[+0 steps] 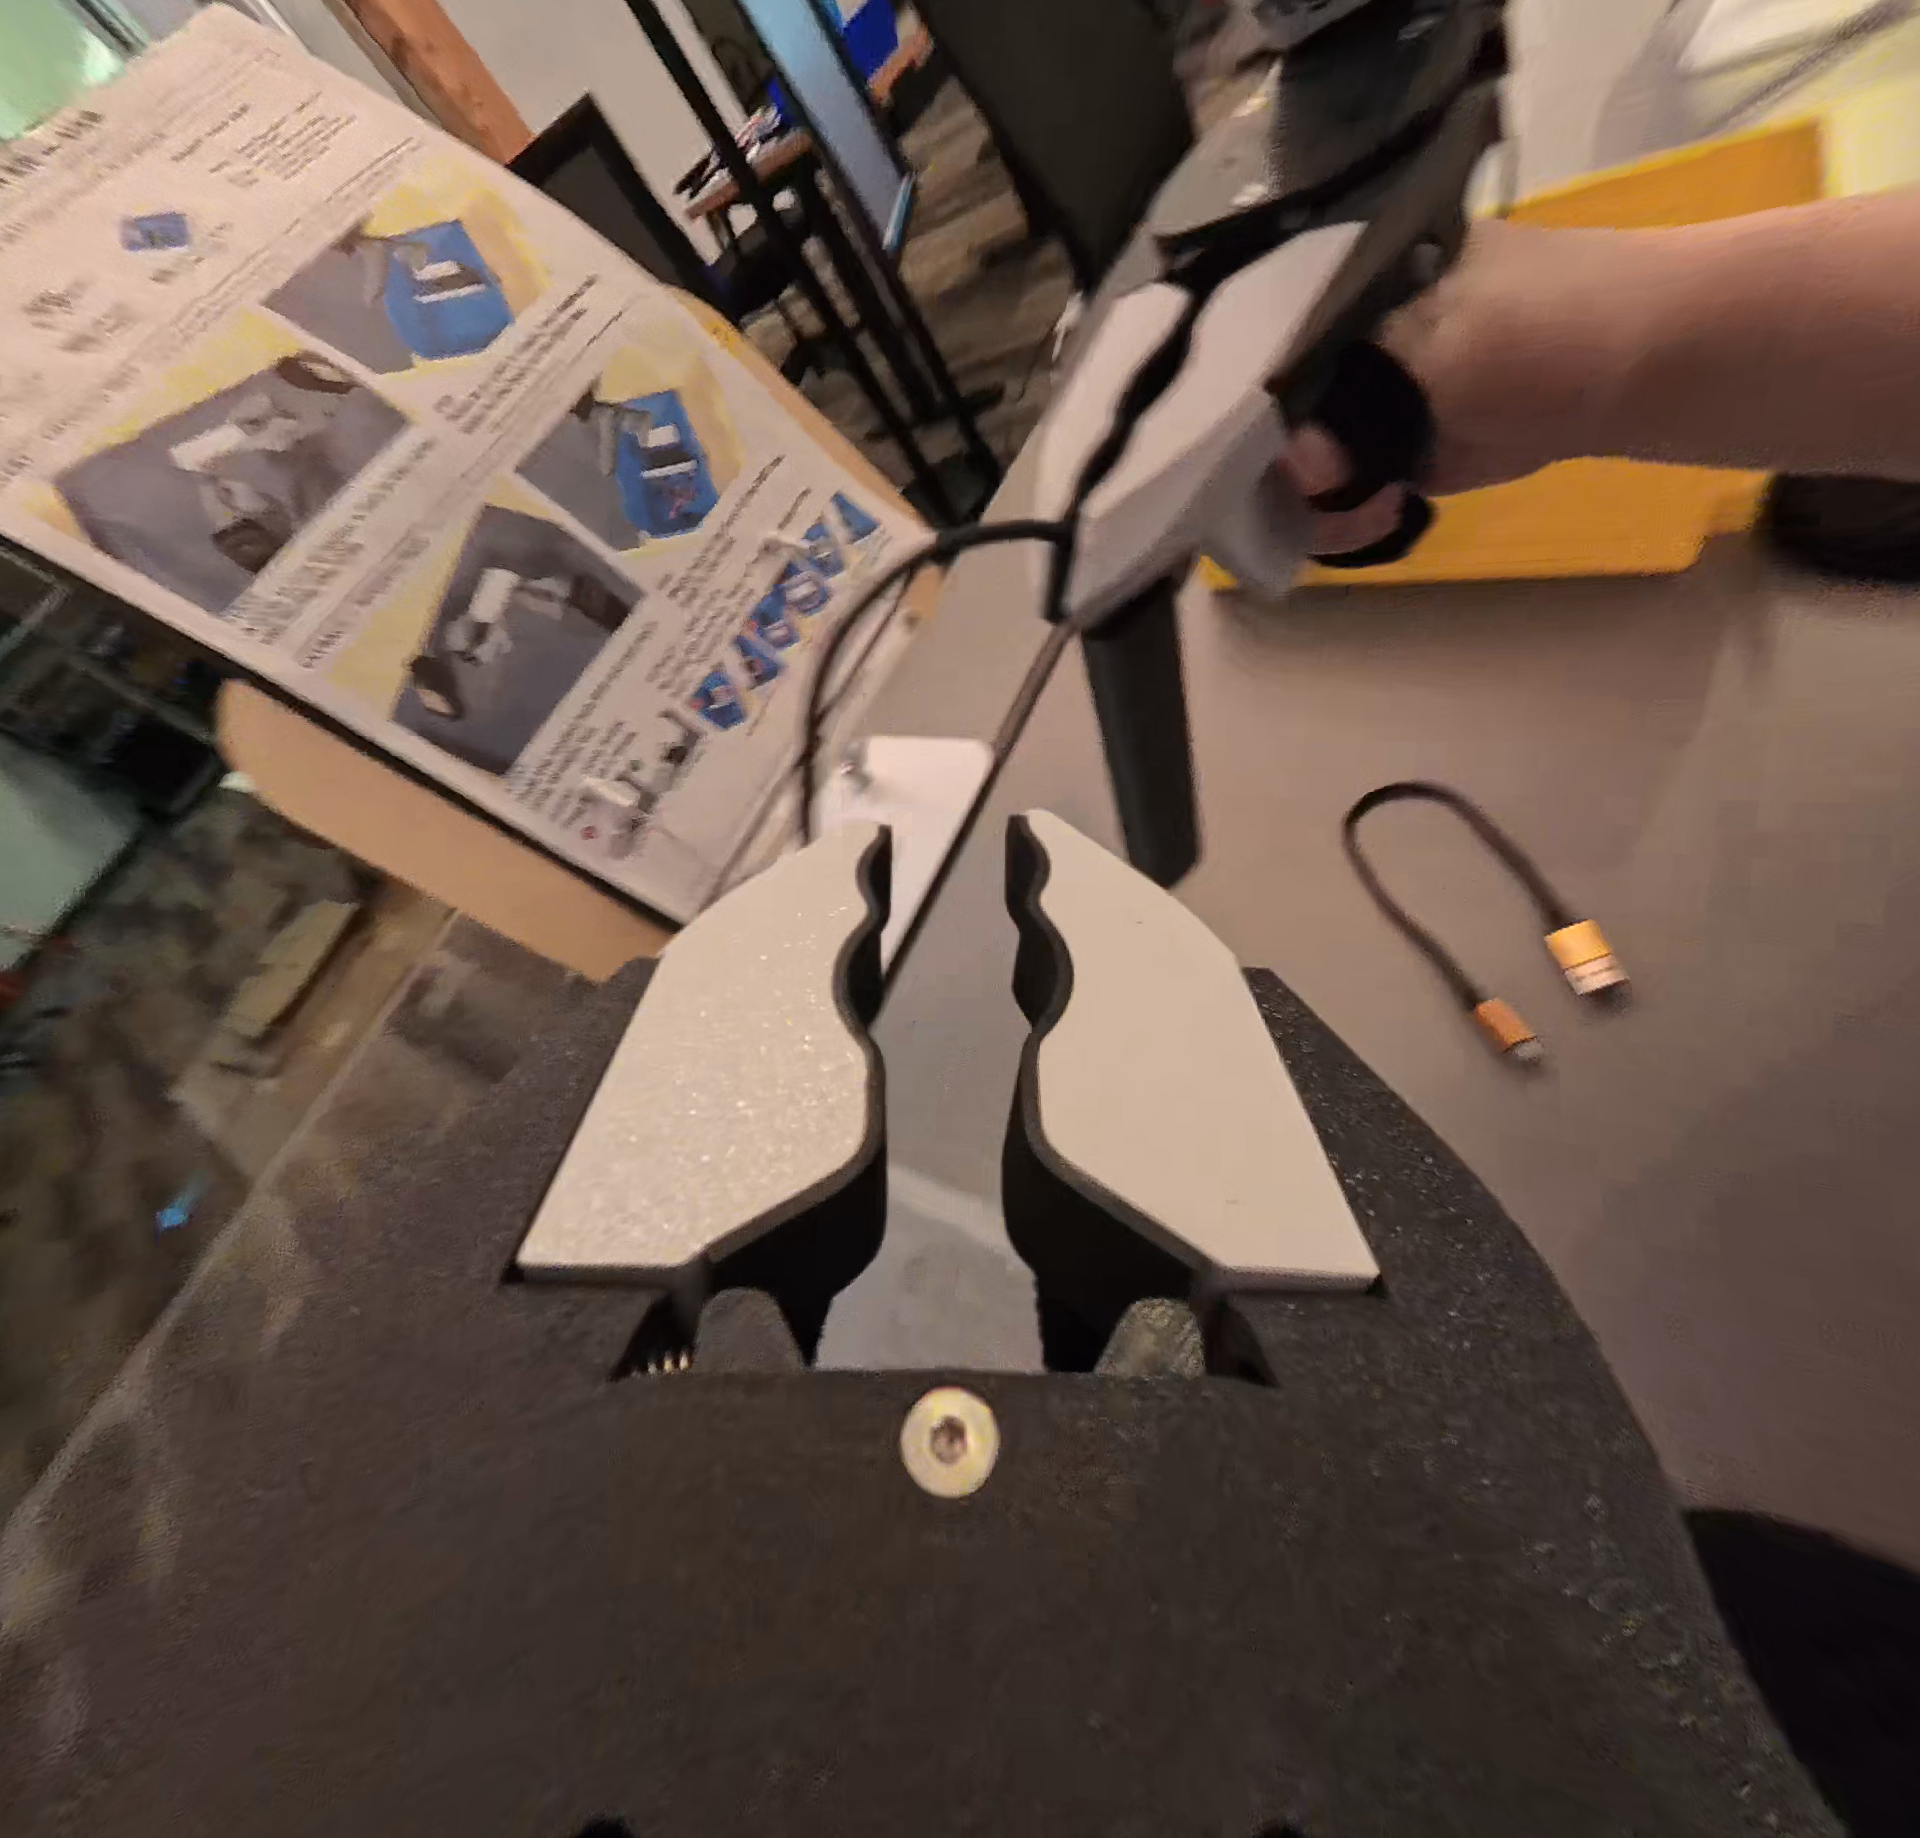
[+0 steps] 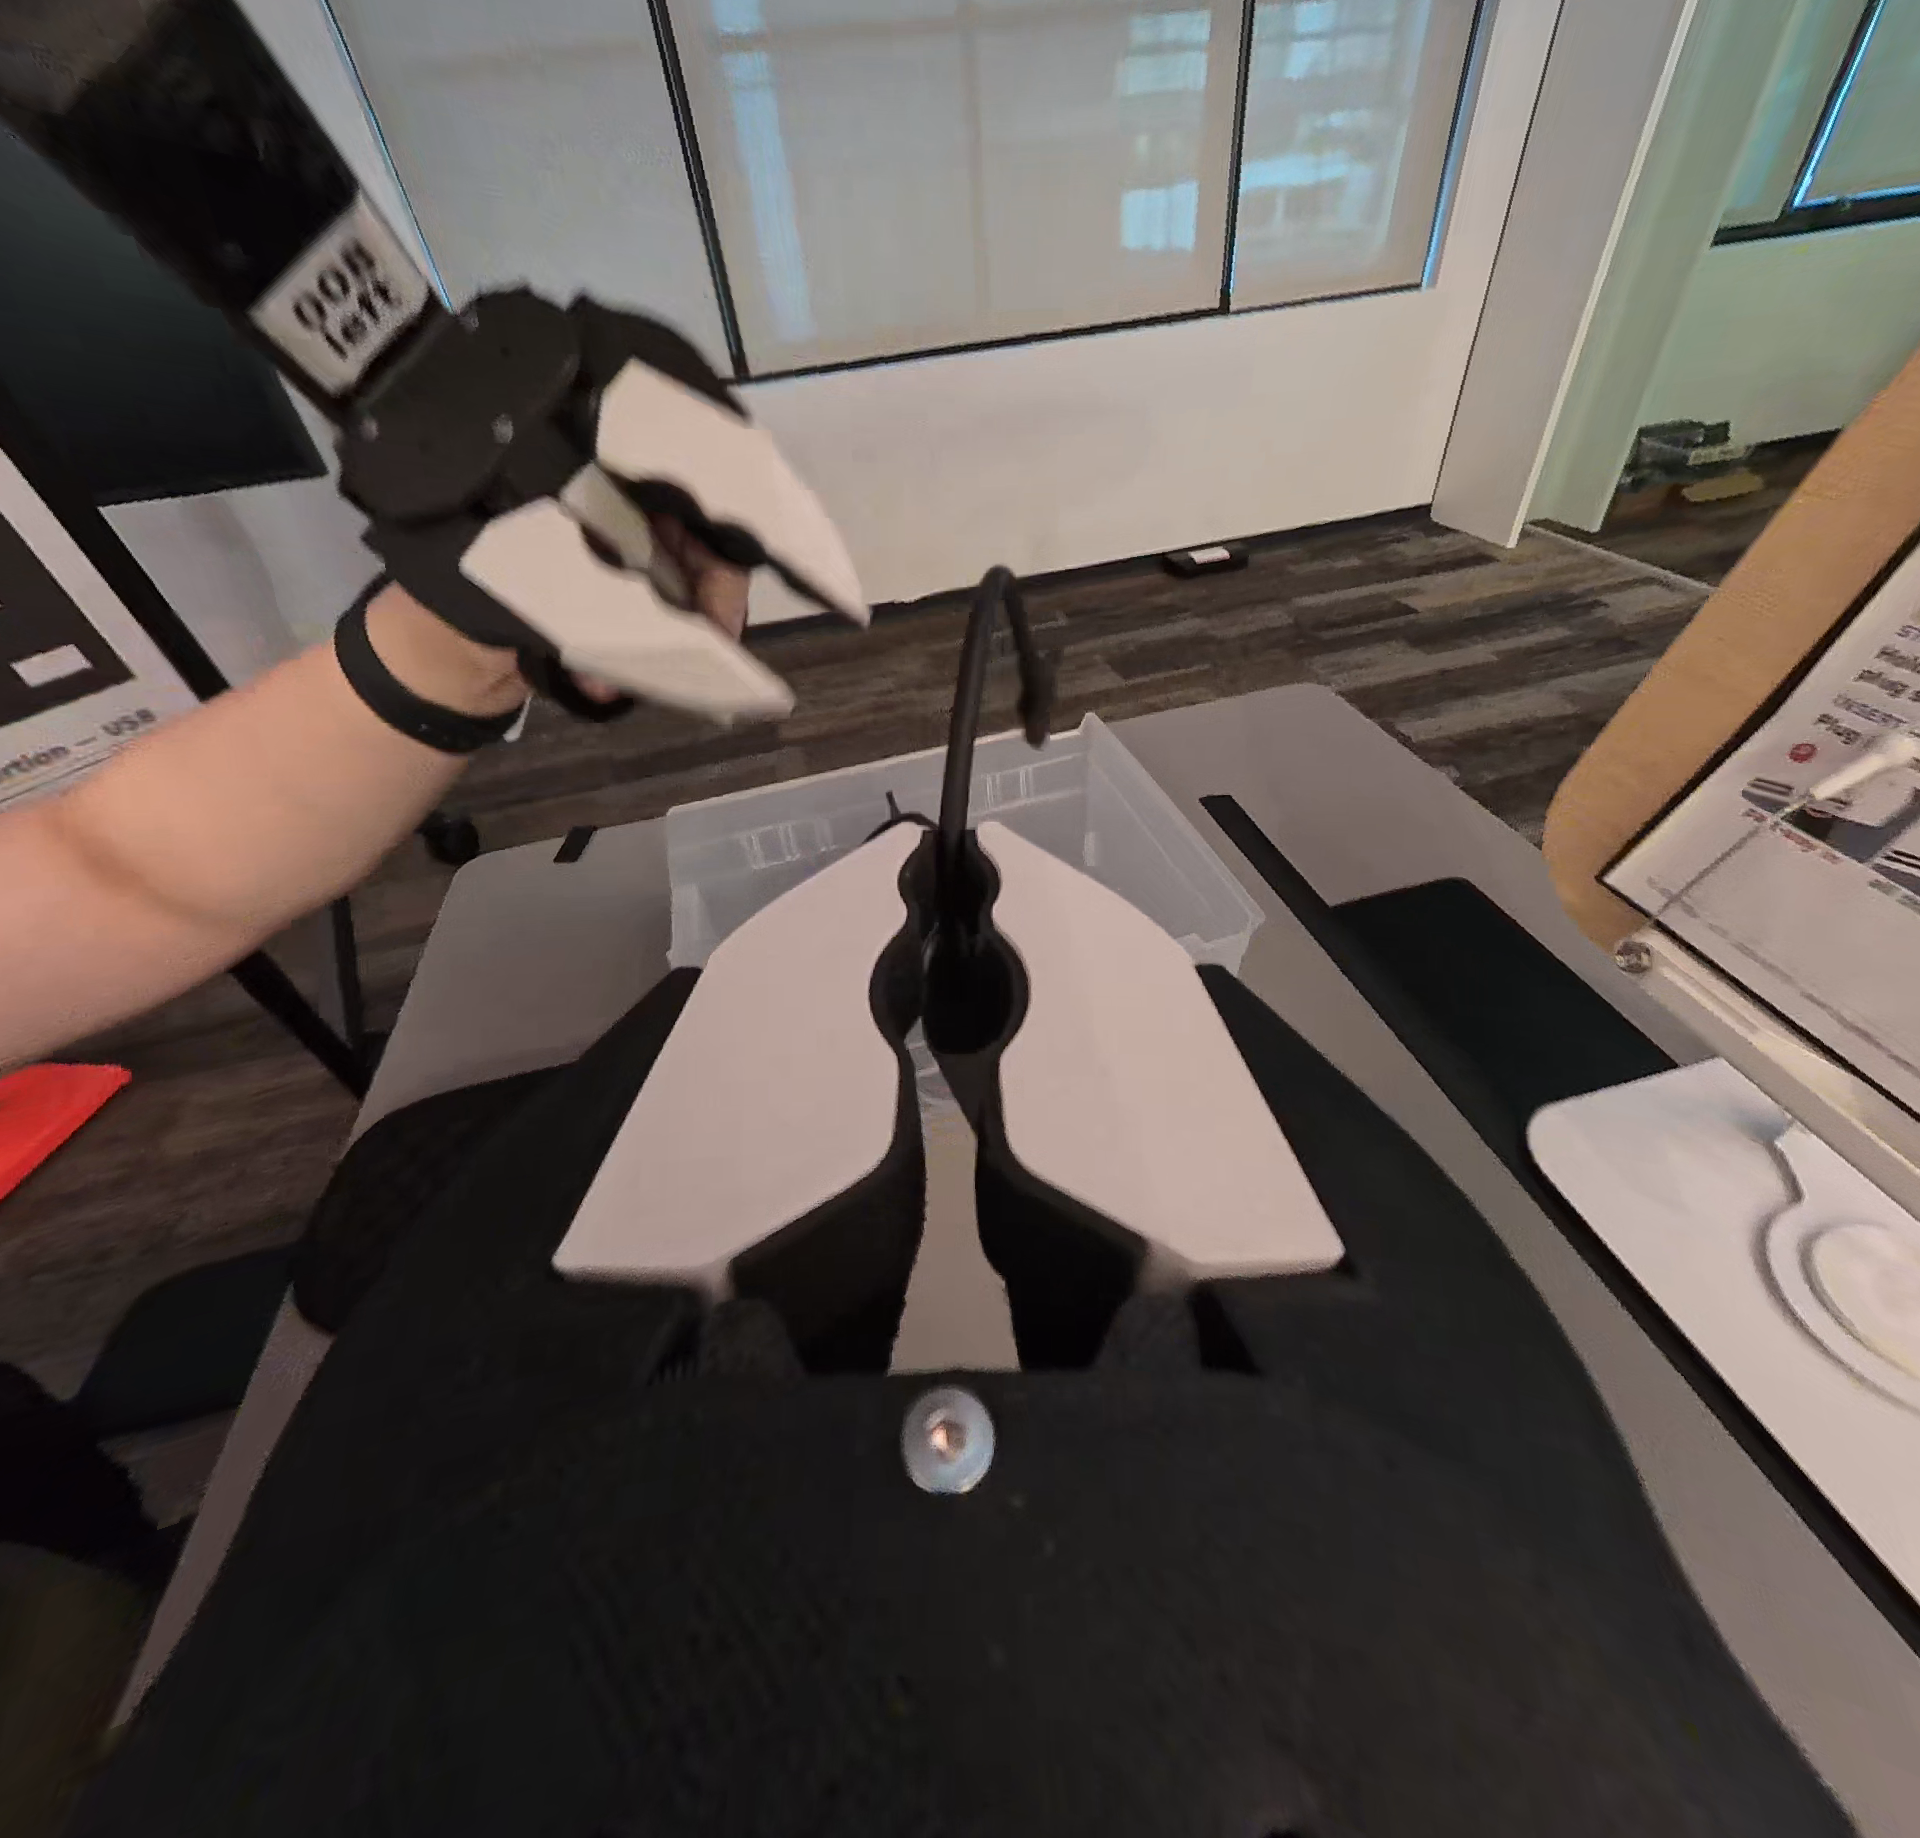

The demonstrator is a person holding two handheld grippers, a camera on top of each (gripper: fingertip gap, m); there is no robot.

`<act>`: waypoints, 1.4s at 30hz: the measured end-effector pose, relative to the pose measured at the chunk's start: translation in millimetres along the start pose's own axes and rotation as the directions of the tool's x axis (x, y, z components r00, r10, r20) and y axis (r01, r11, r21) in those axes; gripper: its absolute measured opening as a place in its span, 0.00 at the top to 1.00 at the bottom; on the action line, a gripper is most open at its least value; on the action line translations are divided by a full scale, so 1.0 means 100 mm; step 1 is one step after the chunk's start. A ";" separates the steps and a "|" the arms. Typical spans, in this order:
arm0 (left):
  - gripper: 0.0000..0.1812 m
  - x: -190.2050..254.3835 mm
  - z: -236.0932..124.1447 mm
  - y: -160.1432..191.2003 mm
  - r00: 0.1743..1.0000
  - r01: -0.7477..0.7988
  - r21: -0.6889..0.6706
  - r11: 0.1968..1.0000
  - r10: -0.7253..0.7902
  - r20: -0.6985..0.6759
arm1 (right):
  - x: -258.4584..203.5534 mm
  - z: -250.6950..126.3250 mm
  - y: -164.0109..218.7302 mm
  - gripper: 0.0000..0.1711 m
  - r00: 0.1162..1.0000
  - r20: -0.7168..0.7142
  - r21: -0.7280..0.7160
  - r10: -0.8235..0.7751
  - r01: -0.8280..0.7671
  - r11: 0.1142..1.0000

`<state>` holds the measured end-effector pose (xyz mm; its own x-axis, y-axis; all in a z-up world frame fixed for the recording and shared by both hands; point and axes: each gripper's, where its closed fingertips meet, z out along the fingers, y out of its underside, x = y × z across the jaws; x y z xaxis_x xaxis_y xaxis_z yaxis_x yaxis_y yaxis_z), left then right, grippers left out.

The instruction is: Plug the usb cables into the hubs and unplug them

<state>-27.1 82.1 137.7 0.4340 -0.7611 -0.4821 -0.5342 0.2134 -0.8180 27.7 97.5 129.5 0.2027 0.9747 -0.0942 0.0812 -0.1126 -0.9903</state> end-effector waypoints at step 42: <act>0.82 1.43 1.01 0.31 0.939 0.343 -0.190 0.920 -0.343 0.034 | 0.51 -0.92 1.15 0.94 0.526 0.144 0.145 0.838 -0.849 0.508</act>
<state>91.4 41.9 11.6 0.6150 -0.7671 -0.1825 -0.4807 -0.1813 -0.8579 137.2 116.4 20.2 0.0342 0.4463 -0.8942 -0.2726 -0.8566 -0.4380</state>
